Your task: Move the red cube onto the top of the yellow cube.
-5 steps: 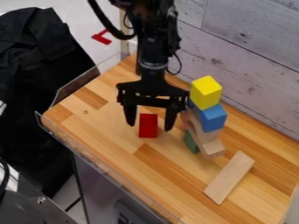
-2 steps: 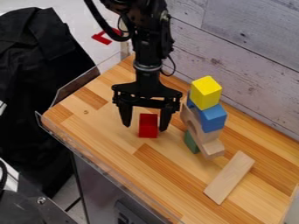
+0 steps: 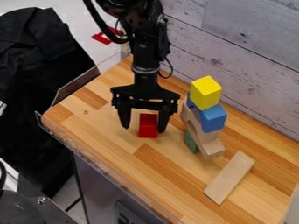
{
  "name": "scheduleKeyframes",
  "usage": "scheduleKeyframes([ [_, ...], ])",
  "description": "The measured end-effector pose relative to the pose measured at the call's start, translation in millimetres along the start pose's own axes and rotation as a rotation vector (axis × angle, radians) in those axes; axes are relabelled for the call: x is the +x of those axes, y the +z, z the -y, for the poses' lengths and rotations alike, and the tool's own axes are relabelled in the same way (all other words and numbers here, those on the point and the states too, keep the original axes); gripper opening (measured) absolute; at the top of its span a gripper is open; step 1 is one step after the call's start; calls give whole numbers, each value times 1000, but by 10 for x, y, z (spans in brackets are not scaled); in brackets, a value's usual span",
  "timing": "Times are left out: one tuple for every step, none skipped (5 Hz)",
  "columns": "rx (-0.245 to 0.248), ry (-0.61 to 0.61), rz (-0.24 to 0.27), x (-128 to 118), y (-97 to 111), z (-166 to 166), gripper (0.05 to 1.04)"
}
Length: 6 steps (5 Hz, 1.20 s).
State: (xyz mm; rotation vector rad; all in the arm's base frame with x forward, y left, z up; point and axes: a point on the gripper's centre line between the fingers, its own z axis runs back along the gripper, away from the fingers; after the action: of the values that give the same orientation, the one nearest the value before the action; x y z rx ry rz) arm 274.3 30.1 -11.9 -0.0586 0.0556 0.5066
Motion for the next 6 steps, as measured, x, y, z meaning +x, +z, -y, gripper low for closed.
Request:
scheduleKeyframes([
  [-12, -2, -1, 39, -47, -12, 999],
  [-18, -1, -3, 49, -64, -21, 949],
  [-28, 11, 4, 66, -78, -23, 689],
  [-29, 18, 8, 81, -70, -42, 571],
  [-10, 16, 3, 51, -20, -108, 571],
  [-35, -6, 98, 22, 463, -159, 571],
])
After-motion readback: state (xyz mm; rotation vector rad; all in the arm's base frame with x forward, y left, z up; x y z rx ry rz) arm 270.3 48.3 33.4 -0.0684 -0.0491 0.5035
